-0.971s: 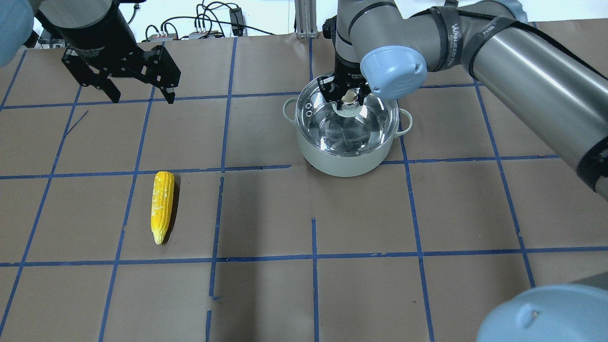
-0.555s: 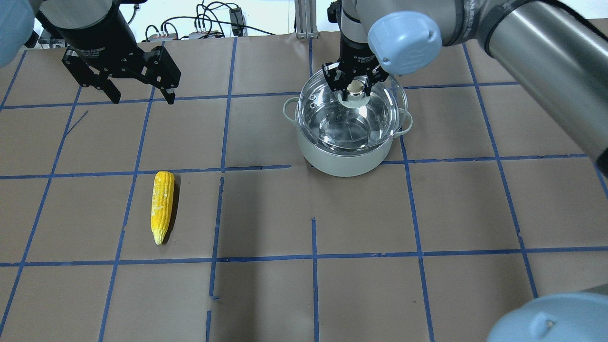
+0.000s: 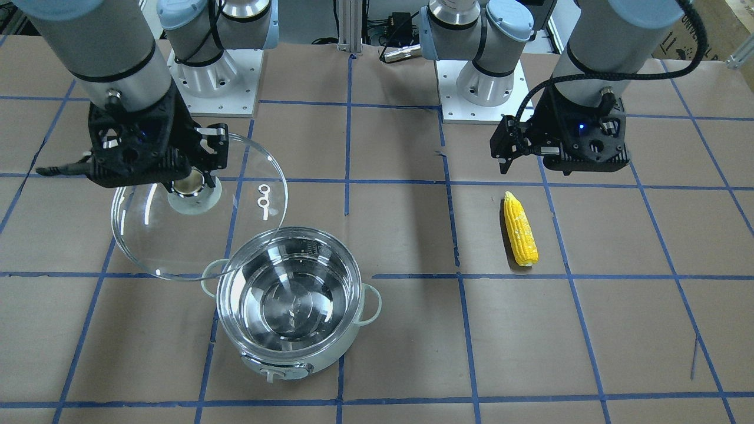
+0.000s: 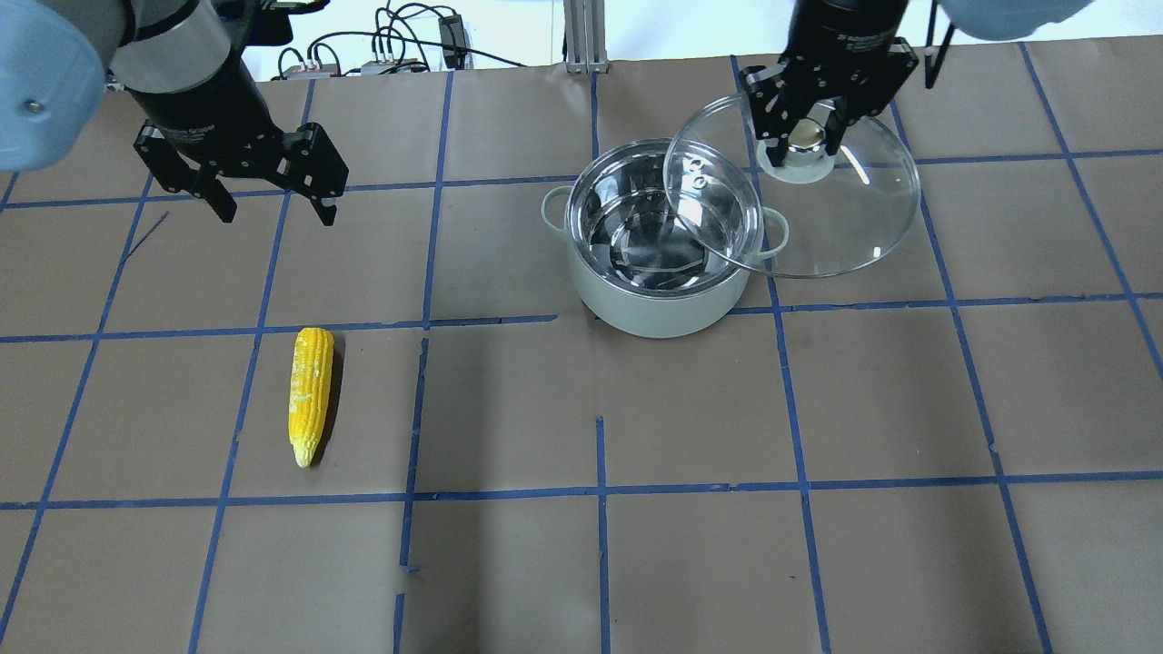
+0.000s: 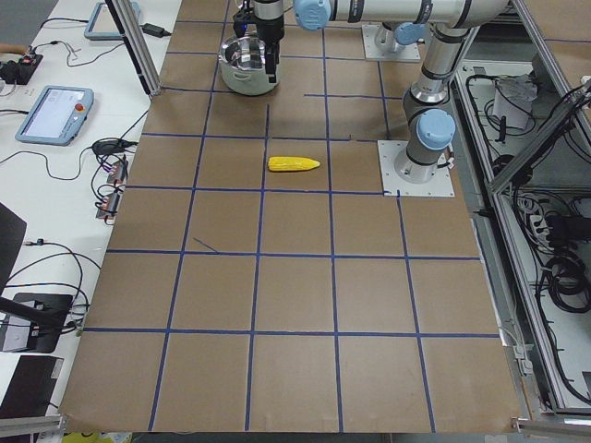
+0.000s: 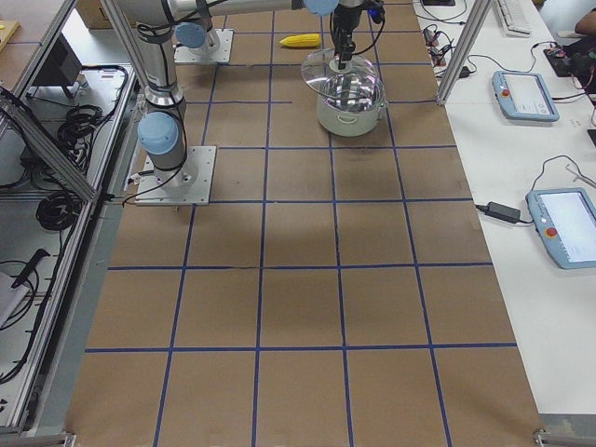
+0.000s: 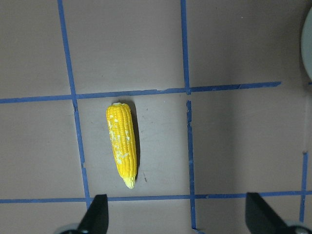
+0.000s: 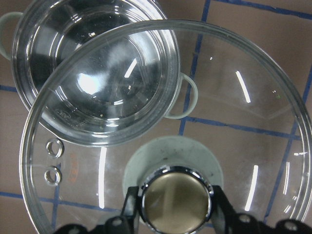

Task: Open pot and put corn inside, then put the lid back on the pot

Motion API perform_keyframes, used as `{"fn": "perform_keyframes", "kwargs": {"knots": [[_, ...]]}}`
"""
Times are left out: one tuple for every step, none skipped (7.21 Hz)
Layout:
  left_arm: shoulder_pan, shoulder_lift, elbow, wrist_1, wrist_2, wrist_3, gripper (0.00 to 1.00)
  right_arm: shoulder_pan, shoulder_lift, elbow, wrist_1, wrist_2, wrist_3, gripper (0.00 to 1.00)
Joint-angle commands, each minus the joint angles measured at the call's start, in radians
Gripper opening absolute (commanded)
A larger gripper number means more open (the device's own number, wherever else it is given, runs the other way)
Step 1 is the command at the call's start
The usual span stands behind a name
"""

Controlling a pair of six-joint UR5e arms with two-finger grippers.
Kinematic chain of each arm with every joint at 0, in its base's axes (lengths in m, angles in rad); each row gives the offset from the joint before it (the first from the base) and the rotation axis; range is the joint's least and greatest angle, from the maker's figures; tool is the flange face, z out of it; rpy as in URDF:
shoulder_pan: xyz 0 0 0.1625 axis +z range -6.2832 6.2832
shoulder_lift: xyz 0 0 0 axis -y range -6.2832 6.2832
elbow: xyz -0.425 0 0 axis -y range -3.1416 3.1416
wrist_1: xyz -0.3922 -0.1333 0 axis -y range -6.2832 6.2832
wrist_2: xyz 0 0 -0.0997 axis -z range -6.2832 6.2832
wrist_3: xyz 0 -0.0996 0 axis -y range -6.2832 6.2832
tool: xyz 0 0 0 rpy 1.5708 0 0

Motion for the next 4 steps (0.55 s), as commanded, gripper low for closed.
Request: {"fn": "perform_keyframes", "kwargs": {"knots": [[0.123,-0.022,-0.095,0.03,-0.01,0.097,1.0,-0.034,-0.118,0.224,-0.119,-0.001,-0.021,0.34],[0.18,-0.037,-0.183,0.092,-0.024,0.152,1.0,-0.033,-0.134,0.266,-0.136,-0.001,-0.019,0.34],[0.193,-0.054,-0.271,0.225,-0.041,0.192,1.0,-0.027,-0.145,0.273,-0.135,-0.003,-0.013,0.34],[0.194,-0.084,-0.343,0.352,-0.04,0.214,1.0,-0.028,-0.146,0.279,-0.123,-0.004,-0.013,0.34]]}}
